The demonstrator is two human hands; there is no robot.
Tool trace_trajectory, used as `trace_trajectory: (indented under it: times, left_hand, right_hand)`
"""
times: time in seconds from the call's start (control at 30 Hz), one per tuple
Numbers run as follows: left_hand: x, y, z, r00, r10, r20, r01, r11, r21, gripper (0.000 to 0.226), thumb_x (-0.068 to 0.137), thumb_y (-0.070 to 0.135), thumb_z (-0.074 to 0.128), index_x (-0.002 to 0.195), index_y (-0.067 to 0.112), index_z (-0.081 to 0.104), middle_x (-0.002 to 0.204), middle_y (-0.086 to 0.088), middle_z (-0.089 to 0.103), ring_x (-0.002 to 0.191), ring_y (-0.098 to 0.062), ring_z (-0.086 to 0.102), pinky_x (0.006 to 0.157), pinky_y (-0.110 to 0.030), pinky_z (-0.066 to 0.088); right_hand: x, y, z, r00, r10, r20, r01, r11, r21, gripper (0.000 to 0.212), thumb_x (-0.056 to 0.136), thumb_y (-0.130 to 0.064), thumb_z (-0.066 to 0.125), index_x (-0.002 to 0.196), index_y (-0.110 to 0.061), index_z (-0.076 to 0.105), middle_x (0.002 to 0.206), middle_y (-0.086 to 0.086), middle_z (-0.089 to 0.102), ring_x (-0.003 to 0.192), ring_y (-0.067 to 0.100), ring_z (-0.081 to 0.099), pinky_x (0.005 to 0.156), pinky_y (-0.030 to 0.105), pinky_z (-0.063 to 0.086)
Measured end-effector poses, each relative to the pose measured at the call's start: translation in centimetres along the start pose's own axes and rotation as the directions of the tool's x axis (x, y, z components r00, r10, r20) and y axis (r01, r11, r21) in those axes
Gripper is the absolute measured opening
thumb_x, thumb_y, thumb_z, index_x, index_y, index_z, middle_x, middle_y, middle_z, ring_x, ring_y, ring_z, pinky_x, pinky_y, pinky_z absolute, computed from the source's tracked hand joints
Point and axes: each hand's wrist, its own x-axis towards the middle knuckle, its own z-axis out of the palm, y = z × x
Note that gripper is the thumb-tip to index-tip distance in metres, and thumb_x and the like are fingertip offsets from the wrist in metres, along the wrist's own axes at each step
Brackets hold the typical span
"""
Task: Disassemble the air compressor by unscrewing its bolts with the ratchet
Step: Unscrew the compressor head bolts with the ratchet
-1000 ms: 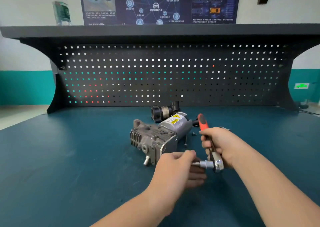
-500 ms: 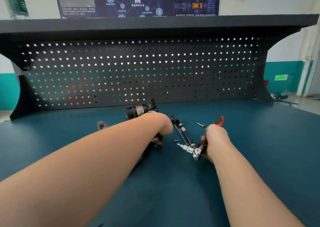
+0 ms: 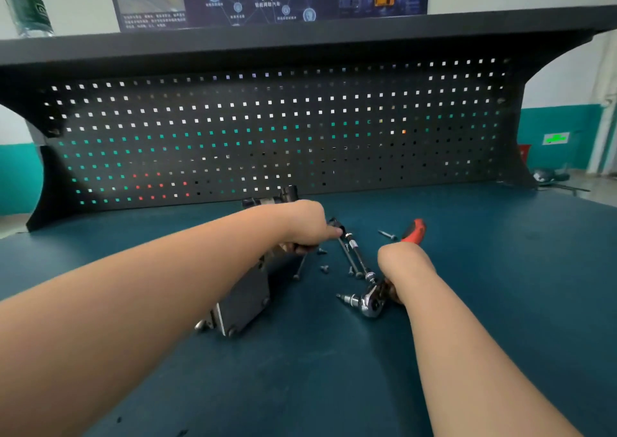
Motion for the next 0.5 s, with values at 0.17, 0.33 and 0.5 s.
trace_trajectory:
  times: [0.17, 0.33, 0.5]
  left_hand:
    - [-6.7, -7.6, -0.1, 0.916, 0.008, -0.402, -0.154, 0.931, -0.332, 0.058, 0.067, 0.075, 0.055, 0.096, 0.025, 0.059, 0.091, 0.009, 0.068, 0.078, -0.005, 0.062, 0.07, -0.026, 0.051]
    - [-10.9, -12.4, 5.4, 0.96, -0.1, -0.262, -0.01, 0.922, -0.387, 0.136, 0.033, 0.089, 0.05, 0.148, 0.033, 0.005, 0.155, 0.005, 0.01, 0.143, -0.016, 0.006, 0.115, -0.042, 0.018]
    - [-9.9, -12.3, 8.9, 0.916, -0.191, -0.352, 0.014, 0.895, -0.447, 0.126, 0.039, 0.082, 0.055, 0.145, 0.039, 0.001, 0.154, 0.012, -0.009, 0.142, -0.017, -0.017, 0.113, -0.058, 0.009]
  right_hand:
    - [-1.4, -0.3, -0.9, 0.942, 0.215, 0.257, -0.117, 0.93, -0.35, 0.02, 0.101, -0.028, 0.039, 0.102, -0.011, 0.049, 0.049, 0.011, 0.053, 0.038, 0.021, 0.047, 0.033, 0.021, 0.041]
    - [-2.7, -1.7, -1.0, 0.985, 0.126, 0.119, -0.019, 0.763, -0.646, 0.016, 0.09, -0.007, 0.046, 0.102, -0.008, 0.056, 0.064, 0.014, 0.06, 0.058, 0.026, 0.06, 0.047, 0.027, 0.048]
    - [-6.1, -1.8, 1.6, 0.753, -0.468, 0.462, 0.635, 0.335, -0.696, 0.051, 0.075, -0.025, 0.063, 0.115, -0.032, 0.031, 0.11, 0.002, 0.041, 0.102, 0.024, 0.048, 0.084, 0.039, 0.043]
